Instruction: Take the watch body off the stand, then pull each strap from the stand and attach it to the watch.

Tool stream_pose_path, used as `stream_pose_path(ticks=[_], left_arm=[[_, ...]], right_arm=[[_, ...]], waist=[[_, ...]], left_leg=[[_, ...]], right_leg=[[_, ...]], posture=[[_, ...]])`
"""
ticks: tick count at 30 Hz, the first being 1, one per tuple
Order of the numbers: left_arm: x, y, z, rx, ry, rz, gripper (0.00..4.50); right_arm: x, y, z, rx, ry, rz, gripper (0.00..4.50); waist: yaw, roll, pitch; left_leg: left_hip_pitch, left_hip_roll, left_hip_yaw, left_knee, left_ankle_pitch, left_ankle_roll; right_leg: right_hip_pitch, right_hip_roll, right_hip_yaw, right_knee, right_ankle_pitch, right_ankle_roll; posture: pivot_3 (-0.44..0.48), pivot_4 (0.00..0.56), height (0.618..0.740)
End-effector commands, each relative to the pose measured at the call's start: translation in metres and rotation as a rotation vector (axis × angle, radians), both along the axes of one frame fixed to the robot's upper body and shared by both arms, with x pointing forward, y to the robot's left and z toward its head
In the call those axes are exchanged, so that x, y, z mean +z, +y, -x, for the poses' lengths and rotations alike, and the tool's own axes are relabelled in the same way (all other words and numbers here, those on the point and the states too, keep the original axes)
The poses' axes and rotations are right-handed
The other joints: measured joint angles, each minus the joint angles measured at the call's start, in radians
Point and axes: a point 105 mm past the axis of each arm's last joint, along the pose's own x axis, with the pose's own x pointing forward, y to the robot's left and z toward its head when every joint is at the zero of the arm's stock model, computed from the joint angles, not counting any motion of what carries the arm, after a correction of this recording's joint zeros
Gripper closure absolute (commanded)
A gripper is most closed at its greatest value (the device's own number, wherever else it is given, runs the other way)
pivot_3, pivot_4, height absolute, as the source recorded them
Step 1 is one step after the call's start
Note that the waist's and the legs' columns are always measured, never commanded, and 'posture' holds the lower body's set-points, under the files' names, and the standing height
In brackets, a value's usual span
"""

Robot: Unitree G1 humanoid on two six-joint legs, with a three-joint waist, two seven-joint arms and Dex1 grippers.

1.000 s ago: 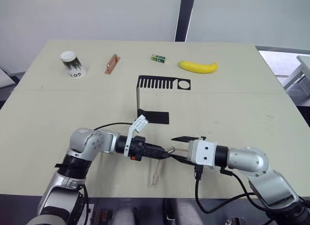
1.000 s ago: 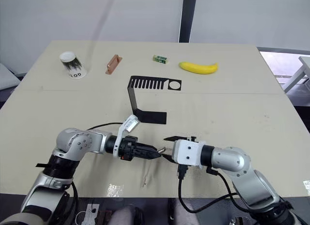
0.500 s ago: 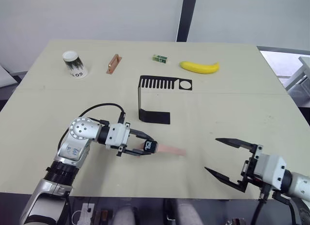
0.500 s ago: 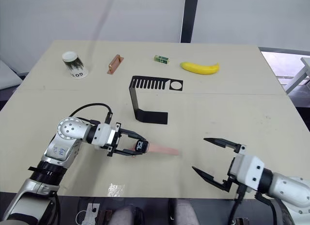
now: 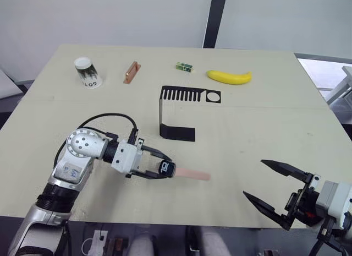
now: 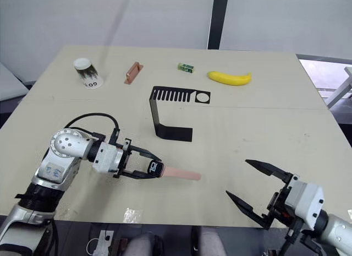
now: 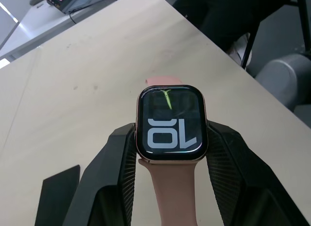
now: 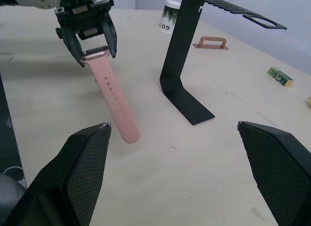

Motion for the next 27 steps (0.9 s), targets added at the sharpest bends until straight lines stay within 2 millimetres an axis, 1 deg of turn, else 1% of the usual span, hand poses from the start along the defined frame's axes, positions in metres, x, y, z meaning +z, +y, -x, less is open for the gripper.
stream_pose_path(ticks=[1,2,4,7,11,15,17,20,22,27], left_arm=[[0.017,0.01,0.005,0.013,0.006,-0.088,2.9],[0.019,0.01,0.005,0.024,0.025,-0.106,2.9],[0.024,0.001,0.002,0.047,0.049,-0.093,2.9],[0.017,-0.013,-0.001,0.055,0.08,-0.088,2.9],[-0.01,-0.033,-0.009,0.106,0.141,-0.076,2.9],[-0.042,-0.051,-0.018,0.182,0.154,-0.077,2.9],[-0.062,-0.054,-0.02,0.206,0.17,-0.121,2.9],[-0.077,-0.055,-0.024,0.265,0.201,-0.129,2.9],[-0.079,-0.057,-0.024,0.269,0.198,-0.124,2.9],[-0.076,-0.061,-0.029,0.282,0.185,-0.054,2.9]], right_arm=[[0.006,0.004,-0.002,0.004,-0.022,0.001,0.07],[0.006,0.004,-0.003,0.005,-0.021,0.004,0.07],[0.005,0.004,-0.005,0.006,-0.021,0.004,0.07],[0.005,0.006,-0.007,0.015,-0.024,0.001,0.07],[0.004,0.01,-0.005,0.046,-0.017,0.002,0.07],[0.0,0.006,-0.001,0.05,0.003,0.009,0.07],[-0.006,0.003,0.004,0.058,0.027,0.02,0.07],[-0.014,-0.006,0.01,0.058,0.052,0.023,0.07],[-0.019,-0.011,0.012,0.059,0.061,0.026,0.07],[-0.029,-0.02,0.015,0.068,0.072,0.032,0.07]], waist=[[-0.003,0.0,0.0],[-0.003,0.001,0.0],[0.001,0.001,0.001],[0.005,0.001,0.001],[0.004,0.001,0.001],[0.002,0.001,0.001],[0.001,0.001,0.001],[0.003,0.001,0.001],[0.004,0.001,0.001],[0.004,0.001,0.0]], left_leg=[[0.0,0.0,0.0,0.0,0.0,0.0],[0.001,0.0,0.0,0.0,0.0,-0.001],[0.001,0.0,0.0,0.0,0.0,-0.001],[0.0,-0.001,0.0,0.001,0.0,0.0],[-0.001,-0.003,-0.001,0.001,0.0,0.0],[0.0,-0.003,0.0,0.002,0.0,0.0],[0.0,-0.003,0.0,0.002,0.0,0.0],[0.0,-0.003,0.0,0.002,0.0,0.0],[0.0,-0.002,0.0,0.002,0.0,0.0],[0.0,-0.002,-0.001,0.002,-0.001,0.001]], right_leg=[[0.0,0.0,0.0,0.0,0.0,0.0],[0.0,0.001,0.0,0.0,0.0,0.0],[0.0,0.001,0.0,0.0,0.0,0.0],[0.0,0.001,0.001,0.0,0.0,0.0],[0.0,0.001,0.002,0.0,-0.001,0.002],[0.0,0.002,0.002,0.001,-0.001,0.001],[0.0,0.002,0.002,0.001,-0.001,0.001],[0.0,0.002,0.003,0.001,-0.001,0.001],[0.0,0.001,0.002,0.001,-0.001,0.001],[0.0,0.001,0.002,0.001,-0.001,0.001]], posture=[[0.0,0.15,0.74],[0.0,0.15,0.74],[0.0,0.15,0.74],[0.0,0.15,0.74],[0.0,0.15,0.74],[0.0,0.15,0.74],[0.0,0.15,0.74],[0.0,0.15,0.74],[0.0,0.15,0.74],[0.0,0.15,0.74]])
